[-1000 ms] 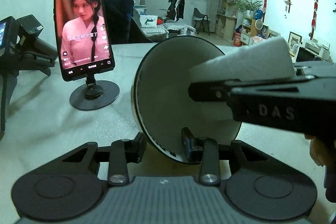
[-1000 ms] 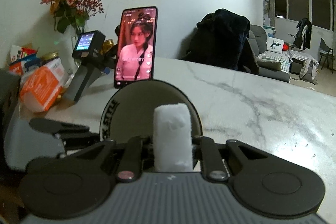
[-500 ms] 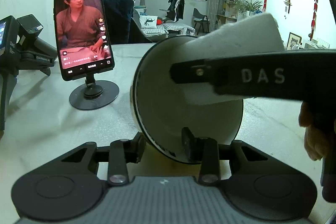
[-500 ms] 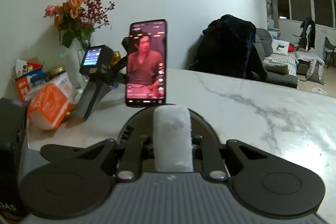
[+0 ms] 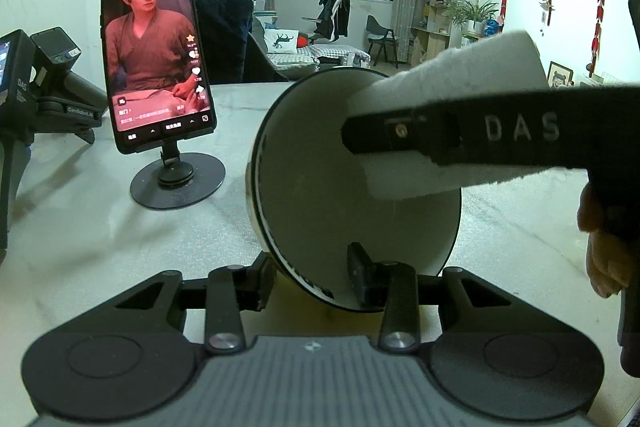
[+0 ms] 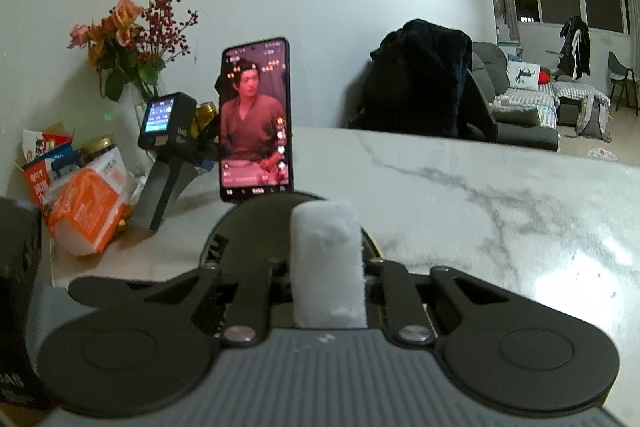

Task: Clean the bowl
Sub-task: 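Scrub the bowl's inner wall with the right tool's sponge while the left tool holds it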

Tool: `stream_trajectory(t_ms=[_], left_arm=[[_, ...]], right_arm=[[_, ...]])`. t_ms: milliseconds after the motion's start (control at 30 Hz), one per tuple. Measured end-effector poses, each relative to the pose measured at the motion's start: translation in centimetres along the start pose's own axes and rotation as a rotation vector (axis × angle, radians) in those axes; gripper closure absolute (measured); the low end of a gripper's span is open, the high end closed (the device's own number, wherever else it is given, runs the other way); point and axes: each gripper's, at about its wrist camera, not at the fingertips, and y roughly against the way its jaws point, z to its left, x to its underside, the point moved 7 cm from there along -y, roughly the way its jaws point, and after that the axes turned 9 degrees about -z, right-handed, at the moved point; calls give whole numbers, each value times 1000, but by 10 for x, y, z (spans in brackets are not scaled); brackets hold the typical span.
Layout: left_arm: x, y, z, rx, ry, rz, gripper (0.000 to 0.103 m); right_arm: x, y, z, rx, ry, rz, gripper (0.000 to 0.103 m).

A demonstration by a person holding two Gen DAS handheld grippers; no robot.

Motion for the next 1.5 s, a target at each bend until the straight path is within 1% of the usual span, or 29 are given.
stream_trajectory(t_ms=[267, 533, 933, 1100, 1200, 1500], left_arm=[[0, 0, 0, 1, 0, 0, 64], [0, 2, -2, 1, 1, 0, 63], [-1, 6, -2, 2, 3, 1, 63], [0, 7, 0, 3, 6, 1, 63], [-1, 6, 0, 2, 4, 1, 63], [-2, 3, 7, -25, 53, 5, 63]], right_arm=[[-3, -3, 12, -22, 28, -15, 85], [-1, -2, 0, -11, -5, -12, 86], [11, -5, -4, -1, -22, 14, 86], [-1, -4, 2, -11, -2, -24, 85], [-1, -4, 6, -22, 13, -33, 85], [6, -5, -4, -3, 10, -3, 85]])
